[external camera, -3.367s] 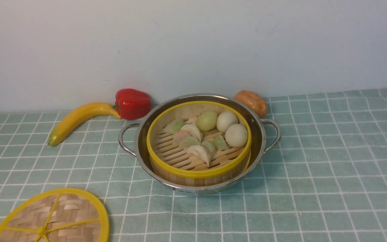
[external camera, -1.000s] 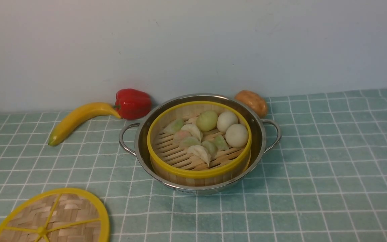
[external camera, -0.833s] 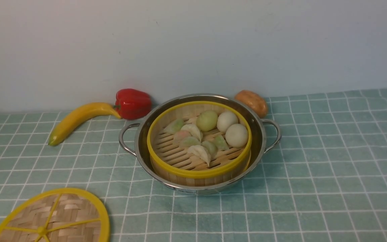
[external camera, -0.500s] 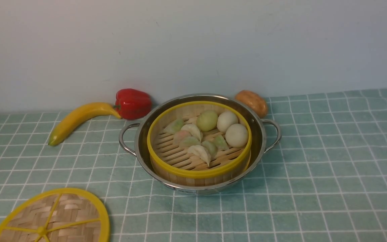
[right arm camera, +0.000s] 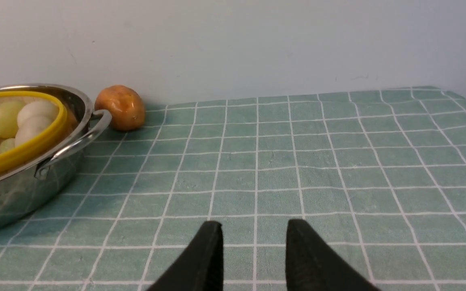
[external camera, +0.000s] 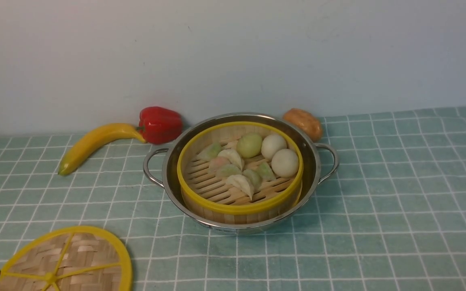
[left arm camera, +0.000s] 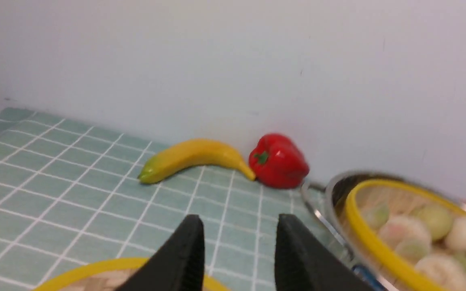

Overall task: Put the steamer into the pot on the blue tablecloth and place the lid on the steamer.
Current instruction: 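Grasp the bamboo steamer lid lying on the table by its centre knob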

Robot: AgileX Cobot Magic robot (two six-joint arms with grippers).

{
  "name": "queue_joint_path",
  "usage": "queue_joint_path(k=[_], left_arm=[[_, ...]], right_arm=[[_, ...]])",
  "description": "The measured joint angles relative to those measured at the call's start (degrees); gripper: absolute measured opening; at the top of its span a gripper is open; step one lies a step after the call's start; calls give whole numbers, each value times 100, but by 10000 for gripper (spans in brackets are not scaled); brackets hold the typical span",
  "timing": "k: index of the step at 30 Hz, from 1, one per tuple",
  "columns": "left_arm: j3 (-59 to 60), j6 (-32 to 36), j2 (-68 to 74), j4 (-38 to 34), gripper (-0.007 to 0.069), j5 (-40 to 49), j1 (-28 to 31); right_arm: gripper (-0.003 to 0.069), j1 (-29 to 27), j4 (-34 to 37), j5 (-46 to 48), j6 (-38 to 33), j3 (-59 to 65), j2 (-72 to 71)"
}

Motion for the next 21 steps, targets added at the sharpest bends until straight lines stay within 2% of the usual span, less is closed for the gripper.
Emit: queue_joint_path(k=[4, 7, 10, 12, 13, 14, 16, 18, 19, 20, 21], left_arm=[[0, 0, 0, -1279, 243, -537, 0], [-88, 39, 0, -1526, 243, -490, 0], [-736, 482, 49, -1469, 243, 204, 0], [-1704, 895, 474, -832, 243, 1376, 0], [-1704, 911, 523, -773, 243, 1376, 0], [-2381, 933, 1036, -266, 243, 2403, 0], [-2821, 852, 1372, 142, 243, 3144, 0], [-3579, 364, 2331, 947, 243, 4582, 0], [-3841, 135, 2709, 1267, 243, 5098, 0], [-3889, 51, 2786, 1389, 243, 5193, 0], [-4267, -252, 3454, 1917, 243, 5859, 0]], right_arm=[[240, 0, 0, 0, 0, 0, 0], [240, 0, 0, -6, 0, 0, 0], [240, 0, 0, -6, 0, 0, 0], [240, 0, 0, -6, 0, 0, 0], [240, 0, 0, -6, 0, 0, 0], [240, 0, 0, -13, 0, 0, 0], [240, 0, 0, -13, 0, 0, 0], [240, 0, 6, -13, 0, 0, 0], [240, 0, 6, -13, 0, 0, 0], [240, 0, 17, -13, 0, 0, 0], [240, 0, 23, -13, 0, 0, 0]])
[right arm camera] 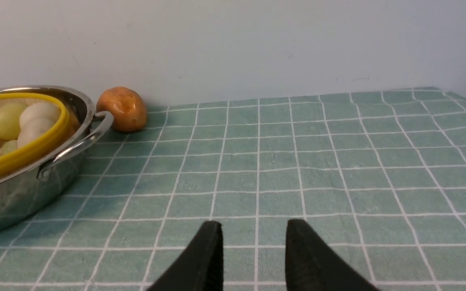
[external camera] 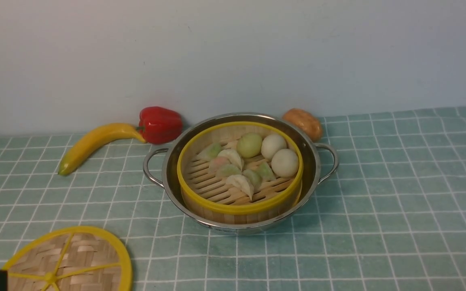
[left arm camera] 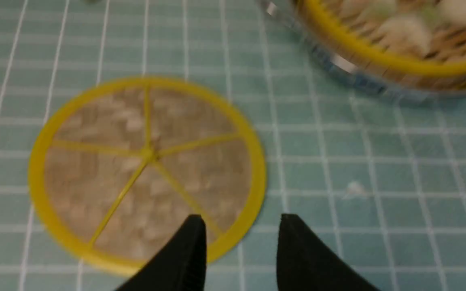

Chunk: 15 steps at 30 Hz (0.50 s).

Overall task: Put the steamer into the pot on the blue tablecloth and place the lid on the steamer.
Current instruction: 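Grasp the bamboo steamer lid lying on the table by its centre knob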

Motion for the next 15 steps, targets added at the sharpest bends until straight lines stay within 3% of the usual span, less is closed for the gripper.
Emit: queue_joint_path(k=[5, 15], left_arm=[[-560, -244, 1459, 751, 243, 359, 0], [-736, -269, 4096, 782, 243, -90, 0]], right_arm=[[240, 0, 0, 0, 0, 0, 0], [240, 0, 0, 0, 0, 0, 0]])
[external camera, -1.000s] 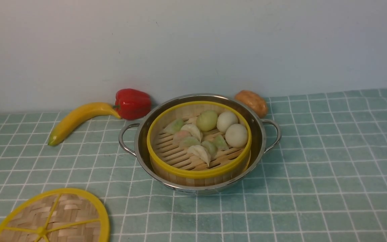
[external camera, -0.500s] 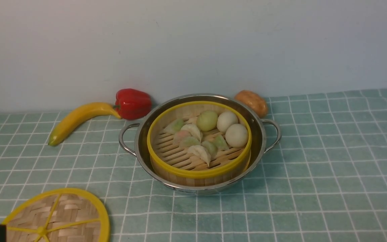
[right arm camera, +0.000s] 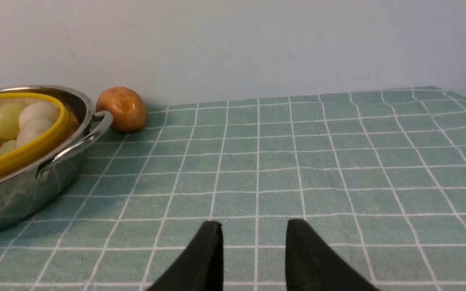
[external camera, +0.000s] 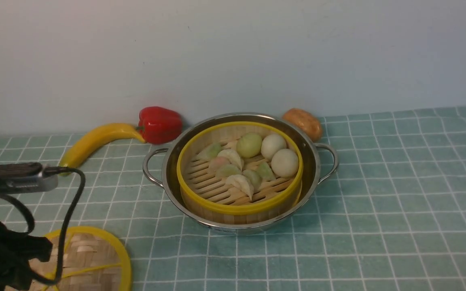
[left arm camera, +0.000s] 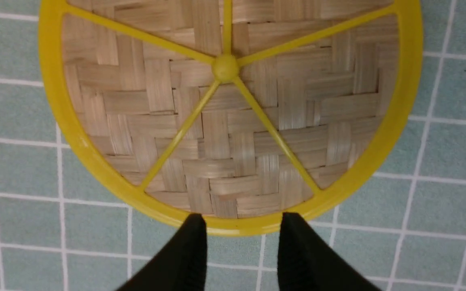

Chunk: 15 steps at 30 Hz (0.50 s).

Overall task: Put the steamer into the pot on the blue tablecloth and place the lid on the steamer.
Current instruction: 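Grasp the bamboo steamer lid lying on the table by its centre knob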

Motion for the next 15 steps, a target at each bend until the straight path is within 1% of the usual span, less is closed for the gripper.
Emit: queue_joint_path(k=[6, 12, 15], left_arm=[[-23, 0, 939, 36, 243, -861, 0], [-33, -5, 1546, 30, 243, -1270, 0], [-33, -16, 1754, 30, 243, -1318, 0]], right_arm=[[240, 0, 0, 0, 0, 0, 0], [240, 0, 5, 0, 0, 0, 0], [240, 0, 5, 0, 0, 0, 0]])
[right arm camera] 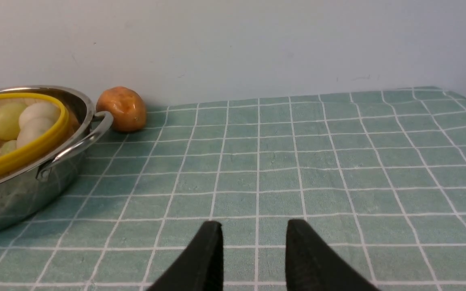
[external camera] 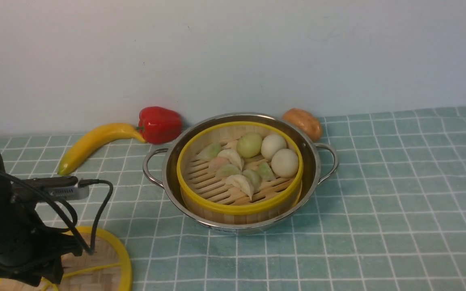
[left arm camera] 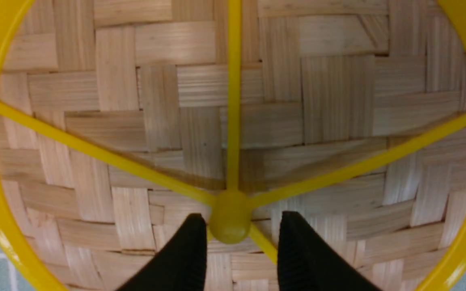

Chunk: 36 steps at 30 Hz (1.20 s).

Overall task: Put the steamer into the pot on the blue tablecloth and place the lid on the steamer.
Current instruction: 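Grasp the bamboo steamer lid lying on the table by its centre knob, then place the yellow bamboo steamer lid onto the steamer in the pot with the left gripper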

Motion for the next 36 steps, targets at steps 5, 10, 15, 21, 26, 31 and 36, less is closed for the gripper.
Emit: queue_joint_path(k=[5, 10, 15, 21, 26, 31, 36], left_arm=[[-5, -105, 278, 18, 212, -21, 0], [-57, -105, 297, 53, 115, 82, 0], [-146, -10, 204, 73, 116, 250, 0], [-778, 314, -459, 321, 116, 618, 0], [-1786, 688, -1116, 385, 116, 848, -151], [-2427, 1822, -1166, 85, 116, 733, -925], [-2524, 2715, -1093, -109, 116, -146, -1894]], right_arm=[[240, 0, 5, 0, 0, 0, 0], [240, 0, 11, 0, 0, 0, 0], [240, 0, 16, 0, 0, 0, 0], [240, 0, 16, 0, 0, 0, 0], [240, 0, 16, 0, 0, 0, 0], [240, 0, 16, 0, 0, 0, 0], [240, 0, 16, 0, 0, 0, 0]])
